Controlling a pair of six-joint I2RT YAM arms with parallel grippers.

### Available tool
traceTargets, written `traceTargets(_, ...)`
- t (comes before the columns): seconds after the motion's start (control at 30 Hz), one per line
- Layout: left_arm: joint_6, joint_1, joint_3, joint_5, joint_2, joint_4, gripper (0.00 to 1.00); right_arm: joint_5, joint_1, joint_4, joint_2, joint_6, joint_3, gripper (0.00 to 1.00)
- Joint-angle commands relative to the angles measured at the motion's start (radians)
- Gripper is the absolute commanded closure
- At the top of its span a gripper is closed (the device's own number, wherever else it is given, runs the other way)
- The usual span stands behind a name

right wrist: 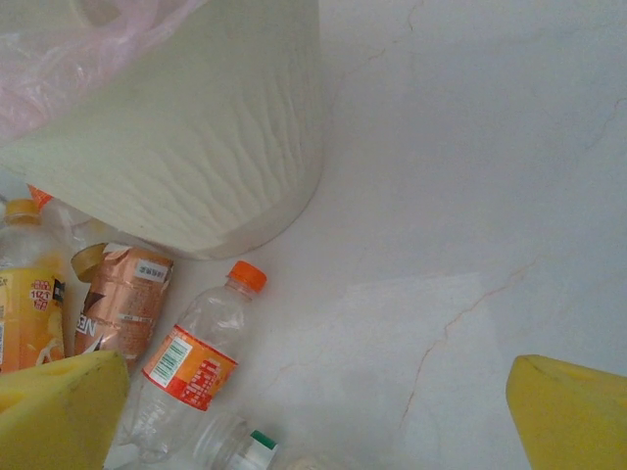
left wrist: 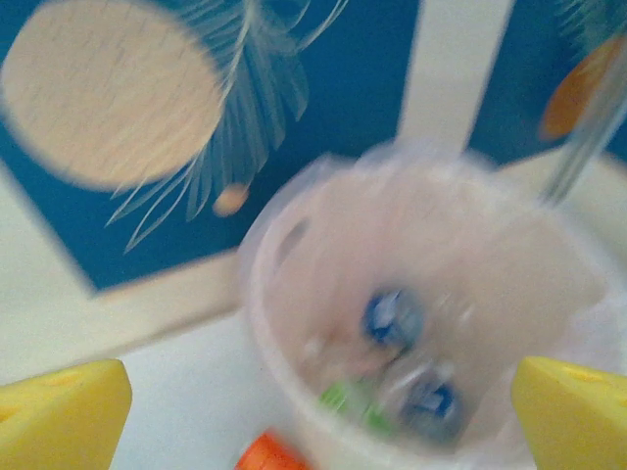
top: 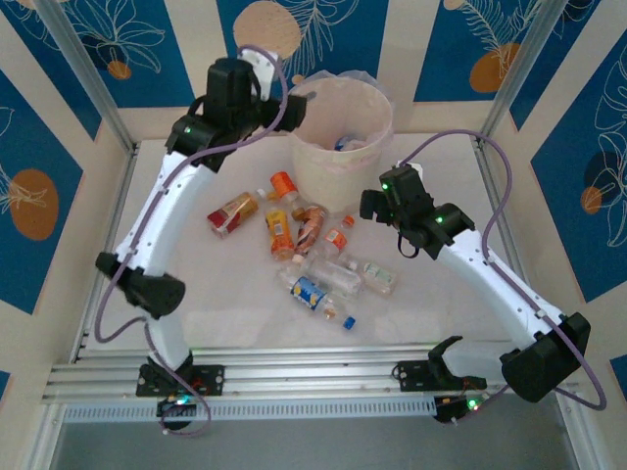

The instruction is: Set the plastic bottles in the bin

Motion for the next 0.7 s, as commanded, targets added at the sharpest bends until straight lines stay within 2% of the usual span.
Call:
traceTargets(0.0,0.045,0.017,-0.264,-0.226,-0.105,-0.027,0.01,0.006,0.005,-0.018,0.002,0.028,-0.010,0.01)
traceTargets(0.1,0.033,0.043,-0.475,-0.254,-0.220,0.029,0.01,0.005,0.005,-0.017,0.003,0.026,-0.007,0.01)
traceTargets(0.23,0.048,0.089,-0.613,-0.252,-0.262,0.019,0.00,0.006,0.005,-0.015,0.006,0.029,-0.005,0.01)
traceTargets(0.4,0.084,0.172,-0.628,-0.273,-0.166,-0.118,0.00,0.006,0.005,-0.022,0.007,0.034,-0.004,0.01)
traceTargets(0.53,0.133,0.258,-0.620,-0.173,-0.071,-0.167,0.00,0.007,0.007,-0.025,0.006,0.034,-0.001,0.01)
traceTargets(0.67,0.187,0.298,-0.604,-0.064,0.014,-0.182,0.00,0.008,0.006,-0.025,0.006,0.037,-0.001,0.01)
